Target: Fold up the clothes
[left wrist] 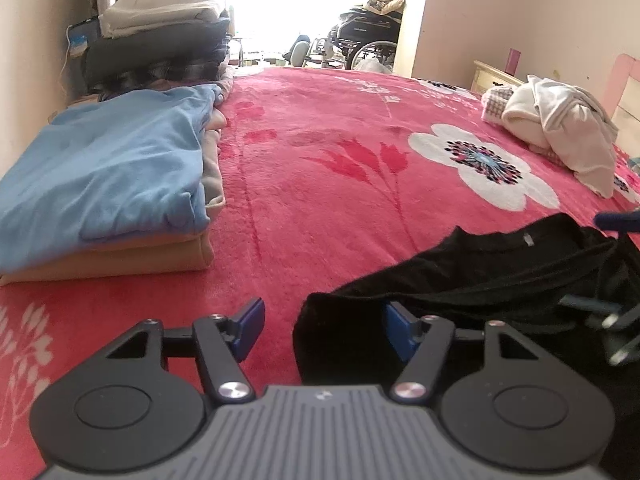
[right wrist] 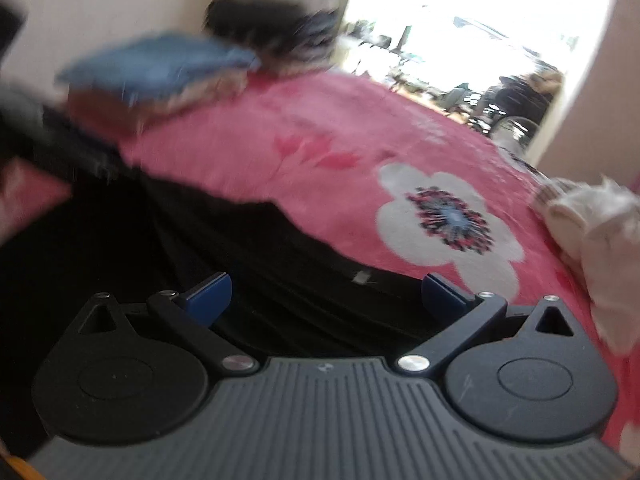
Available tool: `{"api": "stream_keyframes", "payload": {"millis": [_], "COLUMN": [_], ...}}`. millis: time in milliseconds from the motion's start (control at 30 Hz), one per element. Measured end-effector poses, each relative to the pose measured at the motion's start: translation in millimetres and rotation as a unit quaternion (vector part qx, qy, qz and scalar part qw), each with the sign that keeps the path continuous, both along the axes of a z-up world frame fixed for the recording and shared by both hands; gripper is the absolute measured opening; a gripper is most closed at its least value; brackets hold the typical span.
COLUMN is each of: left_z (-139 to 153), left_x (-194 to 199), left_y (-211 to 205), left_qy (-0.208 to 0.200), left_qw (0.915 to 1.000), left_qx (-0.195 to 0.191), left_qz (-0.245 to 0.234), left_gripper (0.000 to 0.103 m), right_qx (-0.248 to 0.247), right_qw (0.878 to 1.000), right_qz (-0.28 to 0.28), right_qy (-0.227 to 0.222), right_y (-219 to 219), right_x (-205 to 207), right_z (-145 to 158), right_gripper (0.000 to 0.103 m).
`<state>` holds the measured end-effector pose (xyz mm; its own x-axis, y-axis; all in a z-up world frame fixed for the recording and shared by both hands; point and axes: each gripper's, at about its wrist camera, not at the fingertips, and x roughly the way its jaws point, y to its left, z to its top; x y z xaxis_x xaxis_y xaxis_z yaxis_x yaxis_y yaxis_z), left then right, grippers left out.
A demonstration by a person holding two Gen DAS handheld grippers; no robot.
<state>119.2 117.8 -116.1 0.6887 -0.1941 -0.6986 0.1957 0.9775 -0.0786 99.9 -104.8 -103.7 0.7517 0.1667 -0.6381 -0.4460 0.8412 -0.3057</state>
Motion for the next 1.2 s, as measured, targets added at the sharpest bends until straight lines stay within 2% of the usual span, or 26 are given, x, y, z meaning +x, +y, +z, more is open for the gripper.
{"api": "stream_keyframes", "payload": {"millis": [133, 367, 567, 633, 767, 900, 967, 1000, 1033, 1067, 1133, 1200], "left_z": [-5.7, -14.2, -14.8, -14.2, -11.3, -9.1, -7.5, -6.3, -5.3, -4.4, -3.2, -3.0], "left_x": [12.1, 24.0, 24.4, 24.4, 23.2, 22.5, 21.6, 20.5, 19.0, 17.3, 14.3, 11.8], "left_y": [5.2, 11.7, 13.4, 14.1, 17.4, 19.5, 19.9, 20.4, 20.8, 20.6, 20.3, 20.5], "left_qy": [0.007, 0.010, 0.006, 0.007, 0.007, 0.006, 0.006, 0.006, 0.005, 0.005, 0.004, 0.003], "left_qw": [0.9997, 0.9981, 0.9979, 0.9978, 0.9972, 0.9968, 0.9969, 0.9968, 0.9969, 0.9970, 0.9975, 0.9978], "left_qx": [-0.018, -0.042, -0.046, -0.047, -0.054, -0.056, -0.053, -0.053, -0.051, -0.048, -0.042, -0.035], "left_qz": [0.016, 0.044, 0.045, 0.045, 0.051, 0.056, 0.058, 0.059, 0.060, 0.060, 0.058, 0.057], "left_gripper": [0.065, 0.065, 0.065, 0.065, 0.065, 0.065, 0.065, 0.065, 0.065, 0.065, 0.065, 0.065], "right_qx": [-0.045, -0.057, 0.026, 0.084, 0.179, 0.181, 0.180, 0.183, 0.189, 0.194, 0.194, 0.170], "right_qw": [0.999, 0.997, 0.998, 0.991, 0.967, 0.953, 0.947, 0.943, 0.940, 0.940, 0.945, 0.956], "right_qz": [0.027, 0.040, -0.058, -0.106, -0.181, -0.240, -0.266, -0.276, -0.283, -0.281, -0.261, -0.235], "right_qy": [0.014, 0.018, 0.002, -0.007, -0.026, -0.032, -0.020, -0.010, 0.001, 0.010, 0.025, 0.033], "right_y": [12.4, 18.4, -9.2, -32.8, -92.5, -148.2, -173.6, -184.4, -193.7, -198.1, -199.1, -191.2], "right_x": [19.4, 47.9, 83.0, 86.6, 68.5, 38.6, 25.5, 20.7, 15.5, 10.5, 2.4, 0.4], "right_z": [-19.9, -26.4, -15.6, -2.4, 23.6, 36.9, 36.4, 34.3, 32.4, 31.1, 29.0, 25.7], "right_gripper": [0.102, 0.102, 0.101, 0.101, 0.102, 0.101, 0.100, 0.098, 0.092, 0.083, 0.076, 0.073]}}
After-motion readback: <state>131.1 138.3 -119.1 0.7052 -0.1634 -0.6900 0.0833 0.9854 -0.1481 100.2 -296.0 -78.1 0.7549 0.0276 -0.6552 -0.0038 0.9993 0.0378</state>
